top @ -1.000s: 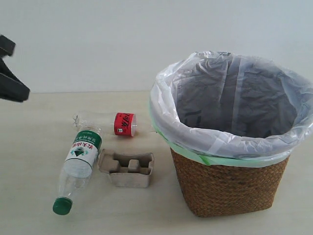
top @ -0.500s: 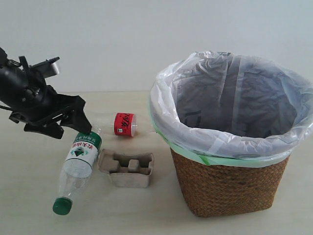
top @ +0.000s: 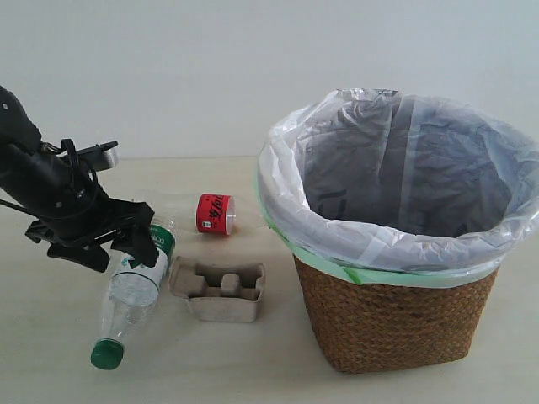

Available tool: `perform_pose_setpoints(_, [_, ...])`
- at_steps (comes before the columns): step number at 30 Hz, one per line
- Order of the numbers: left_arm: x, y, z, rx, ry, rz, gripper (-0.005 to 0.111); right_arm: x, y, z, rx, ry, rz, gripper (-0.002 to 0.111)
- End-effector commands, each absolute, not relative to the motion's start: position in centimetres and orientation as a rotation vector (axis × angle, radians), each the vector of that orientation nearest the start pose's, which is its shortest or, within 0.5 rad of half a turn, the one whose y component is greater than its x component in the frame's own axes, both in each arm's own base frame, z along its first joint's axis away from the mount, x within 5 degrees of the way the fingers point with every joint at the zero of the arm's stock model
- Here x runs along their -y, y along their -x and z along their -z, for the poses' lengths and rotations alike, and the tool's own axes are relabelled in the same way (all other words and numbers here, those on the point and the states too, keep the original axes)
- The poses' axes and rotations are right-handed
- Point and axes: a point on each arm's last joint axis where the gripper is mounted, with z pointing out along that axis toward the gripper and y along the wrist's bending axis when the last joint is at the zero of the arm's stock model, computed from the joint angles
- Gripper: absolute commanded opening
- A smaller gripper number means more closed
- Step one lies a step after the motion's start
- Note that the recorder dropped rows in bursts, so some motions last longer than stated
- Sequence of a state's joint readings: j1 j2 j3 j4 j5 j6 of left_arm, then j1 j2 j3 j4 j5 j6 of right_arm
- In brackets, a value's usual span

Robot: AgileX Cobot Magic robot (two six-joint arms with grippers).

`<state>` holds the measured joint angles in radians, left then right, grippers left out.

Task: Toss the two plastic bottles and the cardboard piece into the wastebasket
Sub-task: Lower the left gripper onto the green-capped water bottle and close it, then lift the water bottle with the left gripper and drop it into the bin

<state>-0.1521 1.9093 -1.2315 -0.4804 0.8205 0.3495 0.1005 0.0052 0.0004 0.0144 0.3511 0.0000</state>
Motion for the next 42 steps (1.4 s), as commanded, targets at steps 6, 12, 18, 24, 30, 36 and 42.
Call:
perform_pose_setpoints(6, [8.8,-36.0,-16.4,-2.921,-0.293,0.478,0.072,-0.6,-5.3,-18.2,-1.824,0.085,-0.085,0.0])
perform_pose_setpoints(12, [10.4,-36.0,-13.6,-2.974,-0.341,0.473,0.072,-0.6,-5.3,-18.2,-1.824,0.085,-0.085,0.0])
perform_pose_setpoints(18, [10.3,-36.1,-10.7,-3.041,-0.335,0.459,0.071,-0.6,-5.3,-18.2,-1.824,0.085,-0.085,0.0])
perform_pose_setpoints(24, [10.1,-35.8,-10.8,-3.083,-0.386,0.447,0.032,-0.6,-5.3,-18.2,-1.824,0.085,-0.085,0.0])
perform_pose_setpoints(30, [8.3,-35.0,-14.4,-3.058,-0.369,0.366,0.004,-0.6,-5.3,-18.2,-1.824,0.085,-0.085,0.0])
perform_pose_setpoints(36, [1.2,-31.8,-24.0,-3.021,-0.045,-0.007,0.004,-0.6,-5.3,-18.2,-1.824,0.085,-0.085,0.0])
perform_pose_setpoints(42, [-7.7,-26.1,-31.1,-2.871,0.375,-0.496,0.004,-0.6,-5.3,-18.2,-1.824,0.085,-0.085,0.0])
